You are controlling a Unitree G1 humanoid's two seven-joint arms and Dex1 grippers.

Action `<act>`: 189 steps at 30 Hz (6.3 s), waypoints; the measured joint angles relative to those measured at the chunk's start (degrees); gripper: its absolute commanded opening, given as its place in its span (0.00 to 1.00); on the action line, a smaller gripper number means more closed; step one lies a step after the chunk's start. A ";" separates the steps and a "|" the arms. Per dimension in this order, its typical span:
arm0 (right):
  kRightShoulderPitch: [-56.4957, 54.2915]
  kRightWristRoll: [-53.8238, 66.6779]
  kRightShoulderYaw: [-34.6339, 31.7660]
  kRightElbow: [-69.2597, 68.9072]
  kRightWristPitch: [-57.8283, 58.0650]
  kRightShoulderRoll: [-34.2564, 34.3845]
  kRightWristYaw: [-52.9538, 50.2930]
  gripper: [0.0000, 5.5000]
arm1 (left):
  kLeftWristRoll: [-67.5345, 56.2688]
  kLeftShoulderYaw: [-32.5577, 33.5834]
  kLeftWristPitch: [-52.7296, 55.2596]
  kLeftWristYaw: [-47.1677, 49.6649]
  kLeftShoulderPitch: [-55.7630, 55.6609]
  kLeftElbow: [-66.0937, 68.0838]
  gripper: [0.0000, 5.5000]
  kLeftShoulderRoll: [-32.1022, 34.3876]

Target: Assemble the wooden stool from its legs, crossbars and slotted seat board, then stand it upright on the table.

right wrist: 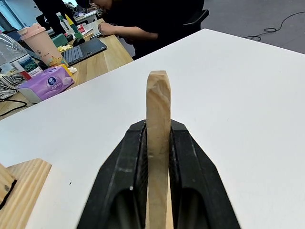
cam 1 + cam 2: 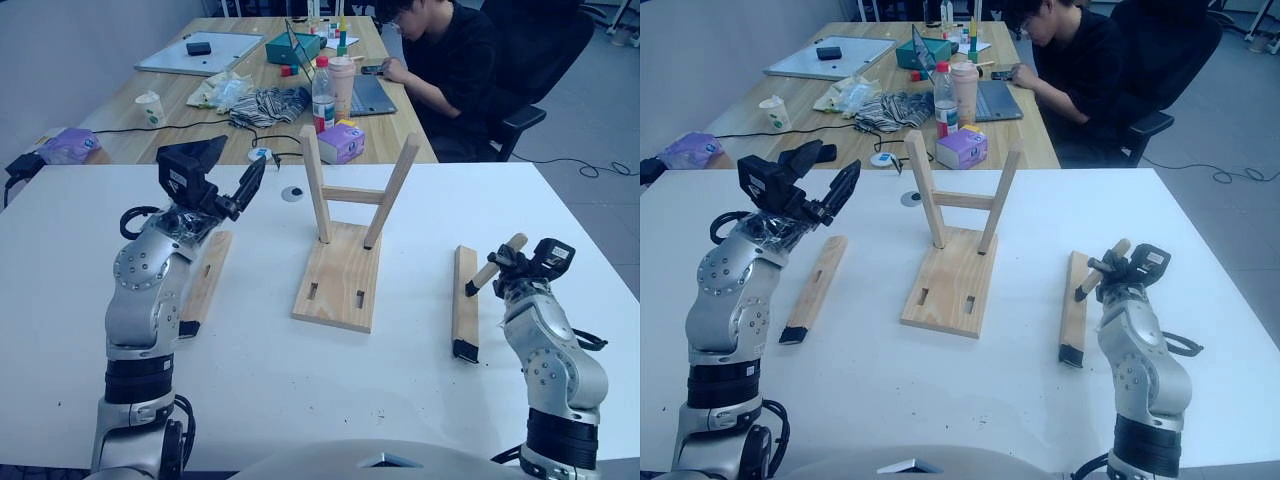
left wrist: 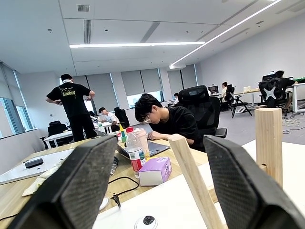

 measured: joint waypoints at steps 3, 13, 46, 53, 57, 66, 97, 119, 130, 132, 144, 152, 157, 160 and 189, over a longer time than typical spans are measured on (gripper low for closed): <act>3.94 -6.98 3.43 4.46 -13.64 -0.64 8.20 0.07 | -0.02 -0.07 0.29 -0.15 -0.11 0.07 0.60 0.00; 6.97 -11.14 4.76 20.37 -42.28 -2.75 26.75 0.07 | 0.06 0.35 0.45 0.10 1.42 -0.84 0.60 0.03; 4.01 2.70 -2.38 34.94 -45.34 -13.01 52.08 0.07 | 0.61 -0.09 -0.67 0.91 0.91 0.26 0.60 -0.58; 3.21 2.73 -1.82 37.37 -48.22 -13.17 53.08 0.07 | 0.62 -0.10 -0.68 0.89 0.69 0.89 0.60 -0.58; 2.91 3.08 -2.18 39.19 -50.01 -13.52 55.52 0.07 | 0.62 -0.09 -0.68 0.88 0.69 1.04 0.60 -0.58; -2.46 3.95 -4.03 52.93 -60.86 -15.18 62.04 0.07 | 0.60 -0.07 -0.76 0.90 0.70 1.07 0.60 -0.59; -6.35 7.91 0.57 21.18 -9.17 -20.18 42.20 0.07 | 0.69 -0.56 -0.81 1.07 0.67 0.73 0.60 -0.69; -18.56 4.54 0.69 21.82 -3.62 -12.81 39.02 0.07 | 0.69 -1.73 -0.81 1.14 -0.11 0.53 0.60 -0.86; -19.85 -4.52 5.76 33.62 -14.20 -6.41 40.77 0.07 | 0.05 -4.54 0.04 -1.97 -0.61 -1.25 0.60 -1.62; -19.76 -6.34 6.41 33.85 -15.89 -6.41 40.76 0.07 | 0.03 -4.54 0.38 -2.50 -0.73 -1.22 0.60 -1.52; -16.28 -8.98 7.40 29.76 -16.22 -6.89 42.34 0.31 | 0.11 -4.47 0.38 -2.93 -1.09 -0.99 0.60 -1.60; -16.53 -10.03 7.42 26.73 -12.34 -7.08 43.09 0.34 | 0.13 -4.09 0.38 -2.35 -1.08 -0.97 0.60 -1.67; -21.07 -12.61 9.20 22.80 -2.04 -12.17 42.10 0.34 | 0.14 -3.95 0.38 -1.72 -0.92 -1.32 0.60 -1.79; -24.52 -13.06 11.32 20.31 6.43 -15.38 42.67 0.34 | 0.18 -3.93 0.38 -1.09 -0.27 -2.32 0.60 -1.93; -31.30 -15.20 16.55 19.68 20.30 -17.70 43.05 0.07 | 0.73 -3.92 0.36 1.51 1.97 -4.29 0.60 -2.42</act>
